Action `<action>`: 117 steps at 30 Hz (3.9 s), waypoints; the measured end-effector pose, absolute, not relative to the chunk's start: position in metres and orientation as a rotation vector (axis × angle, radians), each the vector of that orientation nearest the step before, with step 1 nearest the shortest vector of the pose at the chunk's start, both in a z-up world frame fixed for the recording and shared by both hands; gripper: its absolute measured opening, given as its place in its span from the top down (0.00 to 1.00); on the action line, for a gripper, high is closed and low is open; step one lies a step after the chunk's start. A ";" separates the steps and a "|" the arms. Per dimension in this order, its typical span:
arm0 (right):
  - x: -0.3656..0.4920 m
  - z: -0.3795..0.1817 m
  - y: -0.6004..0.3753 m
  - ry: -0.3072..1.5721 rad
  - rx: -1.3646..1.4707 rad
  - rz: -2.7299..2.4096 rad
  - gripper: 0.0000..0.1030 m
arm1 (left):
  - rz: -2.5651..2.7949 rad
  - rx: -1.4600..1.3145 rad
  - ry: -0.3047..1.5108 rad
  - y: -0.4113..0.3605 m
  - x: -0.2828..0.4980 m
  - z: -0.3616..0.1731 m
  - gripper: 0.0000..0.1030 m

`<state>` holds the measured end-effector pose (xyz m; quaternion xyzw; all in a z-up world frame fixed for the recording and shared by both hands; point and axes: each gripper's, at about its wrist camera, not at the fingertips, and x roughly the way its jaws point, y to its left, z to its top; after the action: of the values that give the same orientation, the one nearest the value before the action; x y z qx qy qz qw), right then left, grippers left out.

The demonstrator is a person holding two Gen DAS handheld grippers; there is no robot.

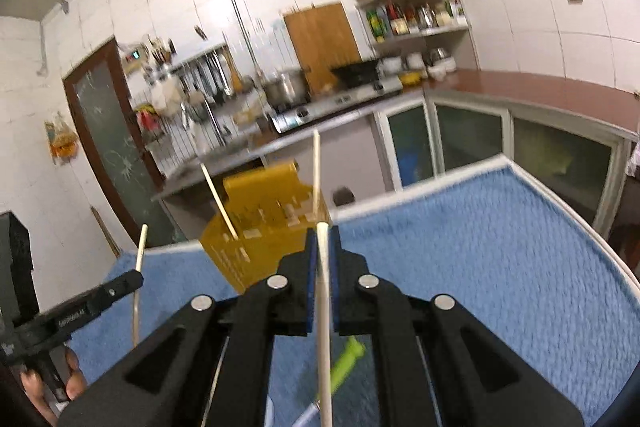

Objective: Organize utensils

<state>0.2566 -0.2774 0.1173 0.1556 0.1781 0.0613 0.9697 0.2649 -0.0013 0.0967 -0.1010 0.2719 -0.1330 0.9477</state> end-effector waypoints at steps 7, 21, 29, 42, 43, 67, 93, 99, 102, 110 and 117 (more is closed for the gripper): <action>0.268 0.156 -0.268 0.090 0.257 0.146 0.94 | -0.282 -0.198 0.375 -0.004 0.270 0.127 0.96; 0.326 0.194 -0.254 -0.230 0.279 0.179 0.94 | -0.319 -0.192 0.031 -0.027 0.341 0.169 0.96; 0.350 0.187 -0.244 -0.323 0.309 0.135 0.94 | -0.264 -0.248 -0.041 -0.026 0.387 0.163 0.96; 0.369 0.150 -0.237 -0.239 0.220 0.143 0.94 | -0.256 -0.163 0.041 -0.037 0.406 0.121 0.96; 0.369 0.147 -0.237 -0.229 0.217 0.147 0.94 | -0.258 -0.162 0.052 -0.036 0.404 0.119 0.96; 0.373 0.109 -0.247 0.002 0.150 0.188 0.94 | -0.255 -0.070 0.133 -0.038 0.379 0.103 0.96; 0.315 0.128 -0.269 0.285 0.115 0.133 0.46 | -0.108 -0.137 0.516 0.011 0.324 0.091 0.18; 0.289 0.106 -0.276 0.423 0.095 0.065 0.45 | -0.072 -0.167 0.623 0.027 0.297 0.078 0.05; 0.280 0.089 -0.279 0.495 0.090 0.042 0.42 | -0.054 -0.121 0.664 0.026 0.288 0.064 0.05; 0.261 0.032 -0.286 0.672 0.096 -0.002 0.38 | -0.036 -0.045 0.783 0.017 0.276 0.020 0.05; 0.248 -0.008 -0.291 0.769 0.104 -0.035 0.38 | -0.057 -0.017 0.860 0.008 0.268 -0.009 0.05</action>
<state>0.2482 -0.2911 -0.0084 0.0506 0.3751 -0.0171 0.9255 0.2677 0.0078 -0.0094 -0.0083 0.4170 -0.0277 0.9085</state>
